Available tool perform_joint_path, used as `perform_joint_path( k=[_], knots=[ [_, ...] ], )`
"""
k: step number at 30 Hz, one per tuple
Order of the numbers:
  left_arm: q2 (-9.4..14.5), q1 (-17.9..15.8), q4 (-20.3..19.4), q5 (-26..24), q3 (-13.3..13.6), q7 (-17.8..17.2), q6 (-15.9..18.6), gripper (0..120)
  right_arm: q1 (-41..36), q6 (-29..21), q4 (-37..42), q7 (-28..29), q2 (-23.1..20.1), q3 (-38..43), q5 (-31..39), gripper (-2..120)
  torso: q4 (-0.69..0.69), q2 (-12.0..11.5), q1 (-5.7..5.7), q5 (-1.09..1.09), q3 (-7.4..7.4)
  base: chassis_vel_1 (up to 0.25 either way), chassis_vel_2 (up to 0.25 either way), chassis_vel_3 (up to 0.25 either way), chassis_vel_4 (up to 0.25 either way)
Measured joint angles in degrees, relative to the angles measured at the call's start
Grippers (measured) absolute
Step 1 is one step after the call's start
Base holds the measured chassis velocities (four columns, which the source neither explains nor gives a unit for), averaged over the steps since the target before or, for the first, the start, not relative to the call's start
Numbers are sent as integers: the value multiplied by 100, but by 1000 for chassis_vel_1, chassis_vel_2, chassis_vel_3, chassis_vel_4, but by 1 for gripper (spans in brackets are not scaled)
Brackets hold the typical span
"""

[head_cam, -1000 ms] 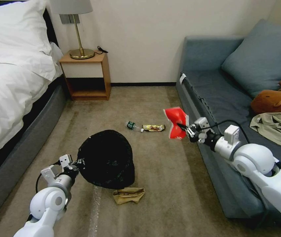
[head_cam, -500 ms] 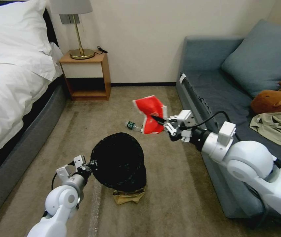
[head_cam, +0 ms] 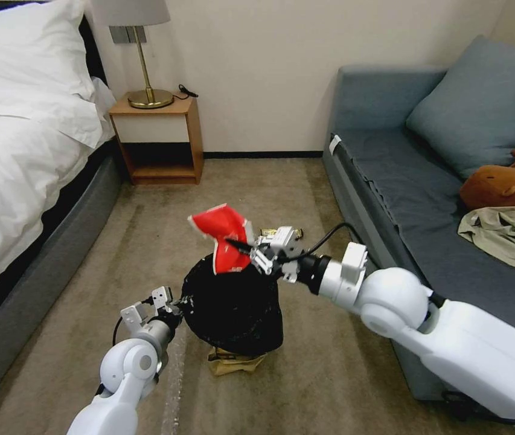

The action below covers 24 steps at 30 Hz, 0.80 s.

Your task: Pick up the trash bin, then pick up the garbage on the floor and place it into the trash bin.

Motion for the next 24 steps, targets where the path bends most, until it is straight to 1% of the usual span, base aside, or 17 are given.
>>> perform_joint_path(
  k=[4, 7, 12, 17, 18, 19, 21, 23, 24],
  knots=[
    [54, 25, -116, -105, -15, 4, 43, 2, -144, 110, -321, -72, 146, -102, -311, 0, -1, 0, 0, 0, 0, 0, 0, 0, 0],
    [70, 33, -142, -132, -18, 4, 54, 2, -153, 126, -391, -80, 183, -141, -361, 0, -1, 0, 0, 1, 0, 0, 0, 0, 0],
    [120, 43, -227, -252, -30, 4, 86, 2, -108, 176, -651, -81, 364, -371, -547, 0, 0, 0, 0, 0, 0, 0, 0, 0, 0],
    [212, 74, -290, -347, -98, 22, 87, 2, -114, 196, -853, -63, 507, -502, -729, 0, 0, 0, 0, -1, 0, 0, 0, 0, 0],
    [243, 84, -309, -376, -123, 27, 86, 2, -123, 182, -873, -51, 523, -528, -738, 3, 0, 0, 0, 0, 0, 0, 0, 0, 0],
    [243, 84, -309, -376, -123, 27, 86, 2, -123, 182, -873, -51, 523, -528, -738, 3, 0, 0, 0, 0, 0, 0, 0, 0, 0],
    [313, 110, -359, -450, -158, 47, 81, 2, -126, 181, -957, -52, 553, -591, -787, 14, 0, 0, 0, 0, 0, 0, 0, 0, 0],
    [323, 114, -367, -458, -163, 54, 79, 2, -129, 181, -969, -53, 562, -596, -795, 15, 0, 0, 0, 0, 0, 0, 0, 0, 0],
    [360, 126, -394, -508, -180, 62, 76, 2, -137, 177, -1017, -59, 606, -627, -827, 24, 0, 0, 0, 0, 0, 0, 0, 0, 0]
  ],
)
